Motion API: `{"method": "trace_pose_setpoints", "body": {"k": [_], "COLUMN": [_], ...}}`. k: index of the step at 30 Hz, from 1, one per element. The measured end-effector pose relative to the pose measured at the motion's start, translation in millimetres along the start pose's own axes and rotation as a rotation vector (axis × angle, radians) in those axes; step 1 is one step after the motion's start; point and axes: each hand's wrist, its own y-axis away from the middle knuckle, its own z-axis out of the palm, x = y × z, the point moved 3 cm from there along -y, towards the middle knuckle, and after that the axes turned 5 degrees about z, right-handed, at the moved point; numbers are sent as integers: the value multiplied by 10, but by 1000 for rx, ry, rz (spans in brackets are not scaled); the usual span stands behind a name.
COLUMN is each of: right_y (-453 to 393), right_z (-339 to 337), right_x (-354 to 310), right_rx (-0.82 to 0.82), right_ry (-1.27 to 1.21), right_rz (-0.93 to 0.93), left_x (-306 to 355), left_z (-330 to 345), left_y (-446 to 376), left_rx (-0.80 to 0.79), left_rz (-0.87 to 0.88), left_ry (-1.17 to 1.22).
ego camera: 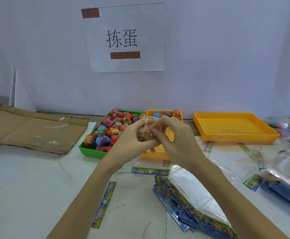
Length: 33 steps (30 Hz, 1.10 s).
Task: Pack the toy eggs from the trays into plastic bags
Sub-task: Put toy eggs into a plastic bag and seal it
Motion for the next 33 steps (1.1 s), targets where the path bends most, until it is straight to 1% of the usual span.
{"method": "trace_pose_setpoints", "body": {"k": [3,5,7,8,10,14,16,17,19,22,23,24,27,28,30,31,33], "right_y": [-4,-14,-22,-23,-26,-23,-16,-13,-12,-27,-36,-45,-79,-87,-91,-83,-53], "right_z": [13,-5,-40,-52,-55,14,51,60,55,-7,-26,-43,-88,-107,-138,-144,-111], "right_x": [20,63,99,109,123,134,142,145,151,155,149,144,216,274,415,491,656], "right_rx": [-47,16,110,138,154,25,-22,-26,12,111,128,139,208,242,274,259,159], "right_ry": [-23,-34,-42,-47,-66,-104,-116,-119,-128,-131,-142,-163,-247,-241,-156,-83,94], "right_rz": [6,23,46,56,55,73,89,98,110,105,97,88,132,157,197,212,228], "left_x": [-20,-38,-62,-64,-73,-104,-86,-58,-40,-28,-53,-78,-117,-122,-141,-157,-153], "left_z": [-23,-22,-18,-17,2,-6,20,43,60,46,35,17,-42,-64,-131,-168,-214], "left_y": [1,1,-7,-12,-10,8,3,0,4,40,47,43,6,0,-2,2,11], "left_rx": [-79,-138,-110,-65,23,168,196,191,122,-128,-173,-164,10,71,214,281,371], "left_rz": [-37,-86,-130,-133,-117,-52,-36,-47,-125,-211,-211,-207,-195,-192,-182,-171,-141], "left_ry": [79,251,384,374,282,102,60,78,137,100,81,66,118,141,131,118,88]}}
